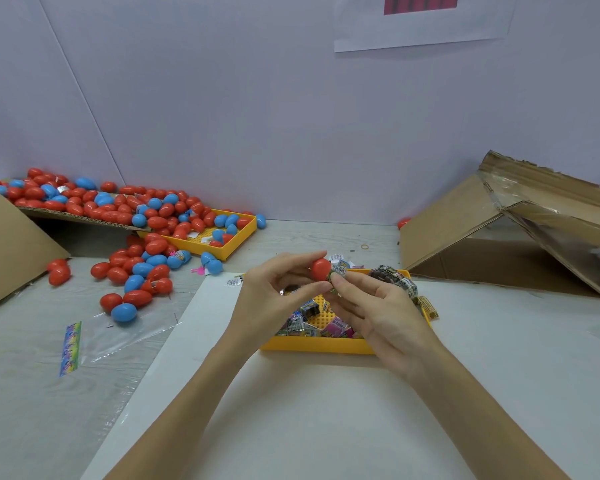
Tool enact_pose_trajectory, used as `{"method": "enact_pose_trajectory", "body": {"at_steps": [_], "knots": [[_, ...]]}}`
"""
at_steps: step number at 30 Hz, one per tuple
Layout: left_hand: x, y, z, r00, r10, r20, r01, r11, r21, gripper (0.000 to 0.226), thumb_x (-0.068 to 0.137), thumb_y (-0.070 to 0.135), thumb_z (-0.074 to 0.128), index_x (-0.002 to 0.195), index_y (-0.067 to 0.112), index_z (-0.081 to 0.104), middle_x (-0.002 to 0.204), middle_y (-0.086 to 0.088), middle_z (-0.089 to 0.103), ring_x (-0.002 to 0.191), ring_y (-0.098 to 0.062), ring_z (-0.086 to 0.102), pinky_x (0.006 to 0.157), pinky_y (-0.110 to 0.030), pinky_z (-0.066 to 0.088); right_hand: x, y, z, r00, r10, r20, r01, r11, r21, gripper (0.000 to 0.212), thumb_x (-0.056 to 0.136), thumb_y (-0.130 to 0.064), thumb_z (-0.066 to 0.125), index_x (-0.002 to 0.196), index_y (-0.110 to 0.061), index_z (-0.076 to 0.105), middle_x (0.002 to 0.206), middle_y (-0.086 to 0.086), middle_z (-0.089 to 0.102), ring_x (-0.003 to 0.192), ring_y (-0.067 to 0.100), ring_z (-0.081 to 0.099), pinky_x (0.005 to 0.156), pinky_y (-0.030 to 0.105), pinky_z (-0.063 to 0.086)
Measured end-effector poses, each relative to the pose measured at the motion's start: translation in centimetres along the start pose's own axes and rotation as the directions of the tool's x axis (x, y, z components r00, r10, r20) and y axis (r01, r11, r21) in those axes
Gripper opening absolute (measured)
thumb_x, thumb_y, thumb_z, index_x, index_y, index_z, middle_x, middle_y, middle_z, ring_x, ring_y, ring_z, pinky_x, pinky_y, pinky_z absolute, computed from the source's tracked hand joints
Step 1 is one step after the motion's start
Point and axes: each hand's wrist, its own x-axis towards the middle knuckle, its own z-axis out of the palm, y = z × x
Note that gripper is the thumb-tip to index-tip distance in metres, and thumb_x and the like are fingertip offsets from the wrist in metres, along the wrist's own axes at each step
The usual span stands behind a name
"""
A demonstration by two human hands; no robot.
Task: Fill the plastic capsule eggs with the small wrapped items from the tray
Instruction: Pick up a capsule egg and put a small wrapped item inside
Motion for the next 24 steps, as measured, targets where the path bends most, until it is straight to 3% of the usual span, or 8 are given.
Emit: {"method": "enact_pose_trajectory", "body": {"at_steps": [4,8,12,18,24], "knots": [[0.0,-0.2,0.1,0.979,0.205,-0.008,-0.194,0.938,0.288,0.041,0.089,0.027,0.070,0.130,0.021,0.066,0.110,0.000,0.068,0.098,-0.011,0.065,0.086,-0.017,0.053,0.0,-0.7,0.0,0.982,0.163,0.099,-0.176,0.975,0.134,0.038,0.084,-0.021,0.076,0.116,0.000,0.074,0.114,0.015,0.074,0.101,0.020,0.074,0.088,0.026,0.060],[-0.2,-0.5,0.6,0.976,0.218,0.007,-0.210,0.932,0.294,0.033,0.098,0.028,0.061,0.130,0.022,0.062,0.121,0.001,0.069,0.107,-0.012,0.066,0.092,-0.019,0.053,-0.2,-1.1,0.4,0.936,0.306,0.173,-0.343,0.902,0.262,0.026,0.077,-0.020,0.081,0.096,-0.003,0.082,0.112,0.017,0.074,0.095,0.022,0.075,0.078,0.026,0.061],[-0.3,-1.1,0.7,0.941,0.335,-0.037,-0.290,0.860,0.419,0.031,0.104,0.029,0.054,0.126,0.012,0.067,0.116,-0.001,0.071,0.104,-0.010,0.066,0.090,-0.018,0.052,-0.3,-1.0,0.7,0.887,0.386,0.254,-0.457,0.813,0.359,0.028,0.075,-0.020,0.084,0.094,-0.001,0.080,0.102,0.013,0.074,0.088,0.022,0.073,0.071,0.025,0.058],[-0.2,-1.1,0.8,0.910,0.408,-0.072,-0.341,0.837,0.427,0.030,0.103,0.022,0.056,0.125,0.009,0.071,0.111,0.000,0.074,0.101,-0.006,0.067,0.088,-0.015,0.051,-0.3,-1.0,0.9,0.862,0.414,0.291,-0.505,0.744,0.438,0.036,0.073,-0.018,0.088,0.097,0.006,0.077,0.100,0.014,0.072,0.086,0.021,0.068,0.066,0.023,0.055],[-0.2,-1.0,0.9,0.908,0.406,-0.103,-0.337,0.855,0.394,0.027,0.099,0.017,0.060,0.123,0.011,0.071,0.111,-0.001,0.076,0.100,-0.009,0.071,0.085,-0.023,0.058,-0.3,-1.2,1.1,0.883,0.399,0.247,-0.469,0.747,0.470,0.045,0.072,-0.016,0.084,0.110,0.007,0.074,0.101,0.017,0.070,0.083,0.018,0.062,0.060,0.021,0.054]]}}
